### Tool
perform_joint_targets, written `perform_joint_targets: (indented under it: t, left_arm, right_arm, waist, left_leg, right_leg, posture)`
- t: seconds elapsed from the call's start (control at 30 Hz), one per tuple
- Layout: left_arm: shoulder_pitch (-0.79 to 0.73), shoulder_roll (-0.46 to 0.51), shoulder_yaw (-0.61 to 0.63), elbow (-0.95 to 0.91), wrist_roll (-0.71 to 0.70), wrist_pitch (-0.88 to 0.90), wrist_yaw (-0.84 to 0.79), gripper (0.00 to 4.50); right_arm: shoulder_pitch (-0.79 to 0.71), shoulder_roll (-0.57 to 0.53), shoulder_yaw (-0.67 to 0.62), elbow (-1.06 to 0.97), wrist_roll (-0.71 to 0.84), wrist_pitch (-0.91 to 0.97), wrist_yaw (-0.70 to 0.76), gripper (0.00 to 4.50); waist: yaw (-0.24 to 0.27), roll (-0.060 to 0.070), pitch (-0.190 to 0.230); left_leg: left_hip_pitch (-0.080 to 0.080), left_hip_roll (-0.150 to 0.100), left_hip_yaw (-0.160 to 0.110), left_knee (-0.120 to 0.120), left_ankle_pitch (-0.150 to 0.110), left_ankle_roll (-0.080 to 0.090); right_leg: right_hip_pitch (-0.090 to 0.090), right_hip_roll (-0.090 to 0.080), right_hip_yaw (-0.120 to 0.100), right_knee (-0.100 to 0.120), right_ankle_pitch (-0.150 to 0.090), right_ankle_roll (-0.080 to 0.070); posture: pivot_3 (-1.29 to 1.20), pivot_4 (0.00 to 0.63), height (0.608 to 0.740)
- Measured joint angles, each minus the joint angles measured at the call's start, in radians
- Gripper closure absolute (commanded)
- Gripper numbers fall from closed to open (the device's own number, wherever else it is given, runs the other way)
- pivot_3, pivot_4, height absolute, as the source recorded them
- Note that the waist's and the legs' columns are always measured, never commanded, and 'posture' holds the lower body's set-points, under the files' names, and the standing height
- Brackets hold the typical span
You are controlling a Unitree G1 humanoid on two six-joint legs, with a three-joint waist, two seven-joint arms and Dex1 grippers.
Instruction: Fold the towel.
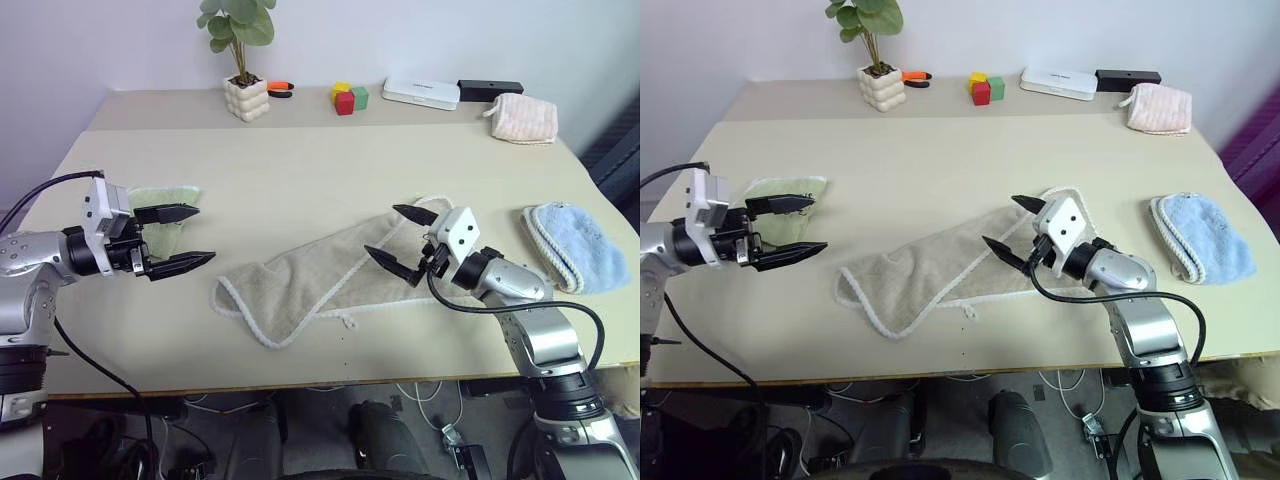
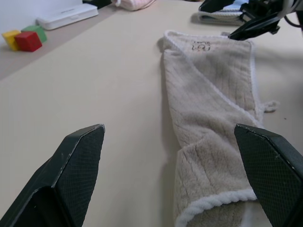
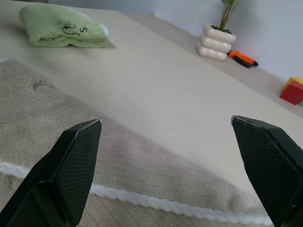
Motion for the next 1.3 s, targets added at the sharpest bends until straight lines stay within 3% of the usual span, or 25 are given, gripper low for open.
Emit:
perform_joint_targets:
  t: [0.53, 0.87, 1.17, 1.3]
  left_arm:
    - [0.051, 0.025, 0.005, -0.05, -0.003, 0.019, -0.004, 0.04]
    - [0.05, -0.026, -0.041, -0.072, -0.003, 0.01, -0.025, 0.04]
    - [0.051, -0.063, -0.193, -0.152, 0.048, -0.06, -0.102, 0.04]
    - [0.046, -0.091, -0.325, -0.173, 0.125, -0.212, -0.199, 0.04]
  right_arm:
    - [-0.021, 0.018, 0.009, 0.005, 0.001, -0.007, 0.011, 0.0]
    - [-0.032, -0.023, -0.003, 0.021, 0.001, -0.022, 0.031, 0.0]
    - [-0.022, -0.064, -0.044, 0.022, 0.021, 0.005, 0.057, 0.0]
    - [-0.011, -0.063, -0.041, 0.017, 0.02, 0.012, 0.054, 0.0]
  waist:
    - [0.002, 0.0, 0.0]
    - [0.0, 0.0, 0.0]
    - [0.001, 0.0, 0.0]
    - [0.002, 0.0, 0.0]
  left_leg:
    - [0.0, 0.0, 0.0, 0.0, 0.0, 0.0]
    - [0.0, 0.0, 0.0, 0.0, 0.0, 0.0]
    - [0.0, 0.0, 0.0, 0.0, 0.0, 0.0]
    - [0.0, 0.0, 0.0, 0.0, 0.0, 0.0]
  right_leg:
    - [0.0, 0.0, 0.0, 0.0, 0.0, 0.0]
    - [0.0, 0.0, 0.0, 0.0, 0.0, 0.0]
    - [0.0, 0.0, 0.0, 0.0, 0.0, 0.0]
    - [0.0, 0.0, 0.0, 0.0, 0.0, 0.0]
  posture:
    - [0.0, 0.15, 0.74]
    - [0.0, 0.15, 0.74]
    - [0.0, 0.15, 0.74]
    - [0.0, 0.15, 0.74]
